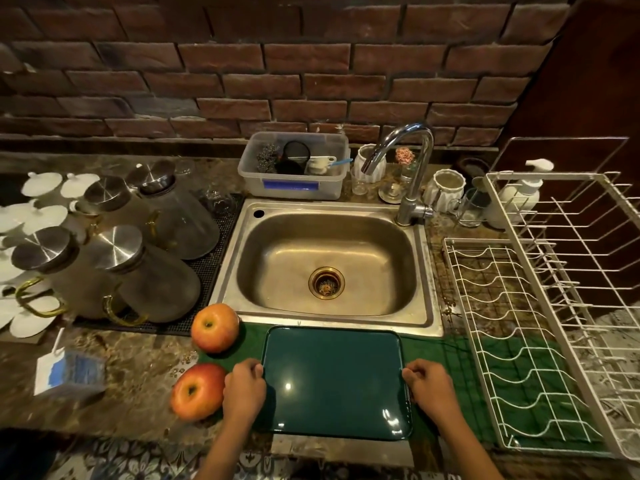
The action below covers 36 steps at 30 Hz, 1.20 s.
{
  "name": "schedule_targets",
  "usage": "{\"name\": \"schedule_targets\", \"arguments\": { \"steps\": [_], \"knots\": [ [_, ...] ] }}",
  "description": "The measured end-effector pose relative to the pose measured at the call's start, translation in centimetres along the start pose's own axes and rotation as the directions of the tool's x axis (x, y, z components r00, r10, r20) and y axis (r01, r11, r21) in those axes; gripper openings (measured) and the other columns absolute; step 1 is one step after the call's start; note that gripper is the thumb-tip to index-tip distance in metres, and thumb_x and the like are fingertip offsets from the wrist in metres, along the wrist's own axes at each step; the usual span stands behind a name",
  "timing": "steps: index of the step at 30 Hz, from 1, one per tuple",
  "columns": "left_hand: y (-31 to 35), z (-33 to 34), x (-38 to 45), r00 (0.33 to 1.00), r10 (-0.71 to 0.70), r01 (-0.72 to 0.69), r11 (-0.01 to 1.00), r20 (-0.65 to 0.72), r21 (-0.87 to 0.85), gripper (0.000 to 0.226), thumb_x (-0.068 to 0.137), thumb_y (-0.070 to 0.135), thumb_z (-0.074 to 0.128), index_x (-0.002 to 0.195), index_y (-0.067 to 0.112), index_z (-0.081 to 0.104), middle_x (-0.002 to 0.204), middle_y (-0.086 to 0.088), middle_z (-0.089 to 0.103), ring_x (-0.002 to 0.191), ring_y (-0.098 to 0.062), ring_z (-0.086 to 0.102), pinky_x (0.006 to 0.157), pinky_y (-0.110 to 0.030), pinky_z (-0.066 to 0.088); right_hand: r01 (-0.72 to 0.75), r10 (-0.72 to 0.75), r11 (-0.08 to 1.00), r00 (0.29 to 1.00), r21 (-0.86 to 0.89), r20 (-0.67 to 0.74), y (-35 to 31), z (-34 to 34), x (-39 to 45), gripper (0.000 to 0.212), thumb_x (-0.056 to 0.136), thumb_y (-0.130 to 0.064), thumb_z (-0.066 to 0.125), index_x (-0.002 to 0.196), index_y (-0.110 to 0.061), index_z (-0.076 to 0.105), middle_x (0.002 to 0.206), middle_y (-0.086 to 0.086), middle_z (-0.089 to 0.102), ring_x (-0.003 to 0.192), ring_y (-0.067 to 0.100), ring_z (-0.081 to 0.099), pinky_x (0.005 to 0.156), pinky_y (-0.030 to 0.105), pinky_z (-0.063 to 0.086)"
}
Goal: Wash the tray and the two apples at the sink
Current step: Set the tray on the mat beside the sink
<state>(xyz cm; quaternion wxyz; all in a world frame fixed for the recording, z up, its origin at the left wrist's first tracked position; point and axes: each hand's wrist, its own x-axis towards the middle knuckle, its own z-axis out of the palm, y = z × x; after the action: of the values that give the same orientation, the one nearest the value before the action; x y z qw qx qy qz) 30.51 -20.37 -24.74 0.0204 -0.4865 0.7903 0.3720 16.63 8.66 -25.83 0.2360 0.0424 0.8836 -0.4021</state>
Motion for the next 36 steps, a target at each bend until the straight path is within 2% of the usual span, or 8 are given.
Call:
{"name": "schedule_targets", "arguments": {
  "steps": [3,6,9,13,17,28,34,36],
  "knots": [
    [0.0,0.0,0.1,1.000,-0.011,0.011,1.000,0.023,0.006,0.018,0.098,0.009,0.054,0.102,0.005,0.072,0.098,-0.015,0.072,0.100,-0.035,0.063,0.078,-0.032,0.040,0.073,-0.080,0.996,0.983,-0.045,-0.166,-0.7,-0.9,2.0,0.013,0.092,-0.010,0.062,0.088,-0.019,0.070,0.092,0.004,0.071,0.085,0.016,0.063,0.070,0.027,0.046],
    [0.0,-0.2,0.4,0.998,-0.027,0.028,1.000,0.050,-0.010,0.018,0.099,0.008,0.054,0.101,0.006,0.071,0.098,-0.013,0.071,0.100,-0.033,0.062,0.081,-0.033,0.041,0.211,-0.284,0.939,0.921,-0.273,-0.267,-1.4,-1.3,4.8,0.021,0.092,-0.011,0.063,0.112,-0.009,0.070,0.116,0.008,0.064,0.111,0.021,0.053,0.090,0.031,0.041],
    [0.1,-0.3,0.5,0.997,-0.029,0.031,0.999,0.077,-0.026,0.017,0.099,0.008,0.054,0.091,0.011,0.069,0.090,-0.009,0.070,0.094,-0.029,0.062,0.080,-0.035,0.045,0.281,-0.429,0.819,0.879,-0.501,-0.208,-2.2,-1.5,7.4,0.039,0.093,-0.023,0.062,0.129,-0.012,0.063,0.140,0.012,0.054,0.131,0.027,0.046,0.107,0.046,0.037],
    [0.1,-0.4,0.3,0.996,-0.034,0.036,0.999,0.078,-0.026,0.022,0.098,0.005,0.054,0.081,0.012,0.066,0.078,-0.006,0.068,0.080,-0.023,0.061,0.072,-0.035,0.044,0.253,-0.368,0.739,0.928,-0.625,-0.061,-2.1,-1.3,9.8,0.064,0.095,-0.046,0.045,0.154,-0.025,0.031,0.165,0.007,0.017,0.153,0.027,0.013,0.120,0.050,0.006],
    [0.1,-0.4,0.4,0.997,-0.018,0.018,1.000,0.076,-0.010,0.021,0.098,0.004,0.054,0.083,0.010,0.067,0.079,-0.005,0.068,0.078,-0.016,0.060,0.070,-0.034,0.043,0.213,-0.318,0.701,0.947,-0.681,-0.032,-1.3,-0.8,10.4,0.073,0.096,-0.062,0.024,0.158,-0.025,0.013,0.168,0.003,-0.001,0.154,0.022,-0.009,0.120,0.047,-0.006],
    [0.0,-0.8,0.1,0.997,0.018,-0.015,0.999,0.073,-0.037,0.022,0.097,0.004,0.056,0.080,0.015,0.064,0.074,-0.003,0.067,0.073,-0.016,0.061,0.061,-0.030,0.041,0.213,-0.340,0.688,0.939,-0.693,-0.049,-1.1,-0.3,10.5,0.073,0.095,-0.060,0.020,0.157,-0.022,0.018,0.168,0.003,0.008,0.155,0.022,0.000,0.124,0.049,0.006],
    [0.3,-1.6,-0.9,0.998,0.052,-0.051,0.998,0.027,-0.037,0.014,0.097,0.006,0.055,0.098,0.003,0.069,0.095,-0.012,0.072,0.093,-0.029,0.065,0.084,-0.041,0.050,0.213,-0.350,0.649,0.936,-0.730,-0.037,-0.4,0.0,11.1,0.073,0.095,-0.060,0.021,0.157,-0.022,0.016,0.167,0.002,0.010,0.154,0.024,0.001,0.123,0.052,0.009],
    [0.5,-1.9,-1.6,0.991,0.132,-0.132,0.991,0.006,0.029,0.015,0.096,0.004,0.054,0.105,0.002,0.066,0.102,-0.014,0.067,0.097,-0.029,0.062,0.089,-0.043,0.048,0.221,-0.361,0.635,0.932,-0.740,-0.031,-0.2,0.1,11.3,0.074,0.096,-0.060,0.021,0.157,-0.020,0.015,0.167,0.003,0.011,0.154,0.026,0.002,0.123,0.053,0.011]
  ]
}}
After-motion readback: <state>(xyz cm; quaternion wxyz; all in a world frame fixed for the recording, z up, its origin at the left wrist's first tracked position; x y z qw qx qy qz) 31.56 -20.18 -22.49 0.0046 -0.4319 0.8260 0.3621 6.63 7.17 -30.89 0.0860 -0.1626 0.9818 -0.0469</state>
